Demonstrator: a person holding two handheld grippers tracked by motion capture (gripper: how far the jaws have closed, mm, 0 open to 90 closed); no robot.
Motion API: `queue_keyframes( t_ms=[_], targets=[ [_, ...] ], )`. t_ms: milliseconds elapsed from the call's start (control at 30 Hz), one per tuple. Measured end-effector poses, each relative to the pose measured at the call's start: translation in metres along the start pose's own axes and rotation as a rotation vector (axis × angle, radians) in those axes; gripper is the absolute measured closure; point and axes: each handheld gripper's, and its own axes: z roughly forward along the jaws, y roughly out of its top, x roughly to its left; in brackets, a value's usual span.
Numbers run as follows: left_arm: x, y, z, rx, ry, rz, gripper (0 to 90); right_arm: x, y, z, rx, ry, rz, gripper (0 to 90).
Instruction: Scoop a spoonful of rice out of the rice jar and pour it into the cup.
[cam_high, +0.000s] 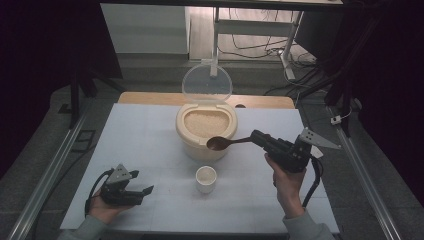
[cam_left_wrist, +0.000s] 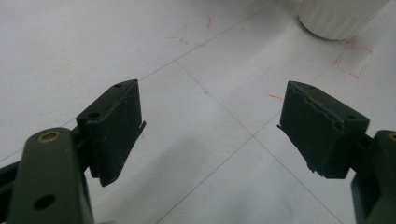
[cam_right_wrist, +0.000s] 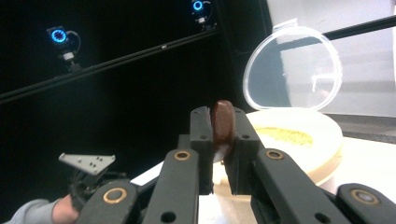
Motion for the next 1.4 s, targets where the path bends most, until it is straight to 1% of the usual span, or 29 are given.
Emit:
queue_keyframes(
  t_ms=[133,167,200,267,300,333,400,500,667,800,833,1067,1133,1167,1200,1300,1400],
  targets=[
    [0.0,0.0,0.001,0.005,-0.003,0.001,20.4,-0.008,0.007,0.008,-0.006,-0.021,0.015,82.2],
    [0.0,0.0,0.001,0.005,-0.003,0.001,20.4,-0.008,0.007,0.008,-0.006,-0.021,0.015,82.2],
    [0.0,0.0,0.001,0.005,-0.005,0.0,20.4,-0.012,0.01,0.012,-0.009,-0.042,0.017,82.2],
    [0.0,0.0,0.001,0.006,-0.007,0.0,20.4,-0.016,0.014,0.016,-0.009,-0.058,0.02,82.2],
    [0.0,0.0,0.002,0.008,-0.007,0.001,20.4,-0.016,0.014,0.016,-0.009,-0.058,0.02,82.2],
    [0.0,0.0,0.002,0.009,-0.008,0.002,20.4,-0.019,0.017,0.021,-0.003,-0.078,0.012,82.2],
    [0.0,0.0,0.002,0.011,-0.01,0.004,20.4,-0.02,0.019,0.023,-0.001,-0.084,0.008,82.2],
    [0.0,0.0,0.002,0.012,-0.009,0.005,20.3,-0.024,0.024,0.033,0.011,-0.11,-0.002,82.2],
    [0.001,0.0,0.002,0.011,-0.008,0.005,20.3,-0.029,0.027,0.043,0.031,-0.142,-0.018,82.2],
    [0.001,0.0,0.002,0.012,-0.009,0.005,20.4,-0.033,0.029,0.05,0.045,-0.169,-0.039,82.2],
    [0.001,0.0,0.002,0.012,-0.01,0.005,20.4,-0.033,0.029,0.05,0.045,-0.169,-0.039,82.2],
    [0.001,0.0,0.002,0.012,-0.01,0.007,20.4,-0.036,0.03,0.062,0.077,-0.228,-0.089,82.2],
    [0.001,0.0,0.002,0.012,-0.01,0.007,20.4,-0.036,0.029,0.065,0.089,-0.247,-0.113,82.2],
    [0.001,0.0,0.002,0.012,-0.01,0.006,20.4,-0.035,0.028,0.068,0.099,-0.258,-0.132,82.2],
    [0.001,0.0,0.003,0.013,-0.01,0.007,20.4,-0.035,0.028,0.068,0.099,-0.258,-0.132,82.2],
    [0.001,0.0,0.003,0.013,-0.01,0.008,20.4,-0.033,0.027,0.072,0.117,-0.286,-0.169,82.2],
    [0.001,0.0,0.003,0.013,-0.01,0.008,20.4,-0.032,0.026,0.074,0.123,-0.298,-0.184,82.2]
  ],
)
